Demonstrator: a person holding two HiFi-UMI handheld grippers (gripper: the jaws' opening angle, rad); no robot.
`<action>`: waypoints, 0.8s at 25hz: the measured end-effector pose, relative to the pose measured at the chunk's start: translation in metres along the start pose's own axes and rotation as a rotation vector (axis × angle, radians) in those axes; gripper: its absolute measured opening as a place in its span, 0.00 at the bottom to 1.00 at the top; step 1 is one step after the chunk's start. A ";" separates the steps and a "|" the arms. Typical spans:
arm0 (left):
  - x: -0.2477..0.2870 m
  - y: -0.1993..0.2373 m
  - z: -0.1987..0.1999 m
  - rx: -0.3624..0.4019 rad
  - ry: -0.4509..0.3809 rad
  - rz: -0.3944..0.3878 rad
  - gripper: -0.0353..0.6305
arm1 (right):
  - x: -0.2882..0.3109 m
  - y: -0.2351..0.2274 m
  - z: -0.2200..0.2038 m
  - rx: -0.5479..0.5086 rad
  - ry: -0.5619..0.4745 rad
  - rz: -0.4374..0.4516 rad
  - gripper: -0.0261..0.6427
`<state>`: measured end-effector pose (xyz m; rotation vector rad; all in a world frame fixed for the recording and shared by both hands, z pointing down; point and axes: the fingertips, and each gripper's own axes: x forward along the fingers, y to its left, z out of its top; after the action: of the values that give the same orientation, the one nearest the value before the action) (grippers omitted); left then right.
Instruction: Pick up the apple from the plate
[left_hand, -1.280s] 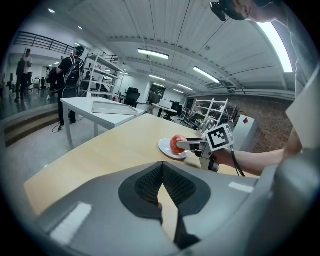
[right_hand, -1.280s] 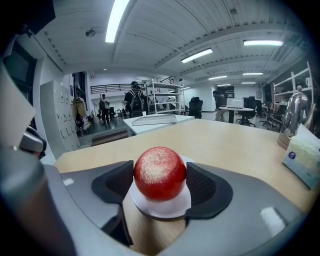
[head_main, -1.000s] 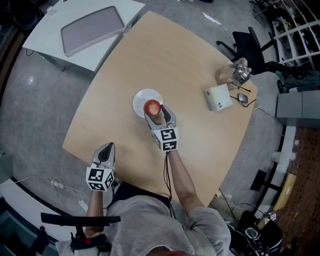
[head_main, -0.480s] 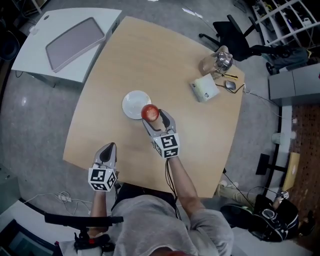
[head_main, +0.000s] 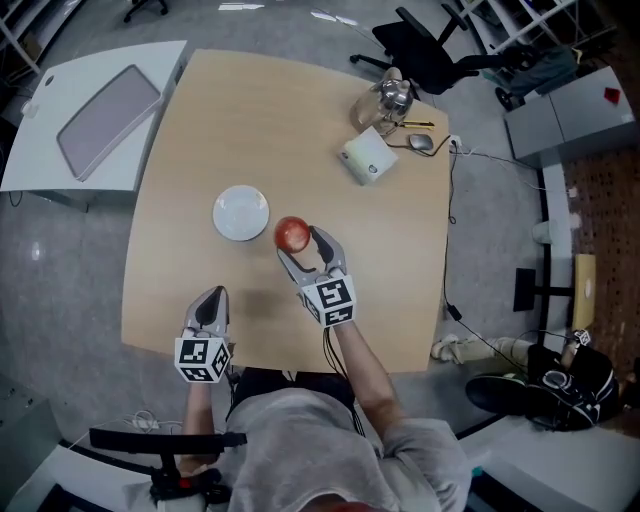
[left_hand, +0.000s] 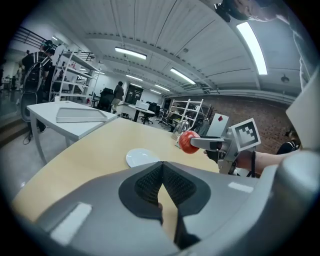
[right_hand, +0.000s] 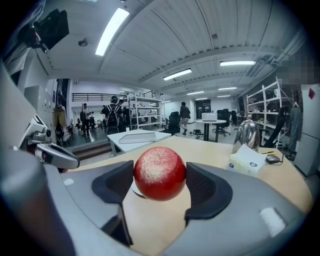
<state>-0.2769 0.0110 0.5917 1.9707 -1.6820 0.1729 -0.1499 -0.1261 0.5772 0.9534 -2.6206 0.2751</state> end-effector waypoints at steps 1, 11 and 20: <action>0.002 -0.004 0.001 0.009 0.000 -0.011 0.08 | -0.006 -0.003 0.000 0.006 -0.007 -0.012 0.54; 0.022 -0.050 0.008 0.086 0.010 -0.106 0.08 | -0.074 -0.037 0.000 0.071 -0.075 -0.131 0.54; 0.043 -0.104 0.013 0.139 0.022 -0.189 0.08 | -0.134 -0.079 -0.016 0.124 -0.090 -0.240 0.54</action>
<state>-0.1727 -0.0249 0.5671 2.2087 -1.4952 0.2465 0.0016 -0.1029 0.5473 1.3381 -2.5589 0.3436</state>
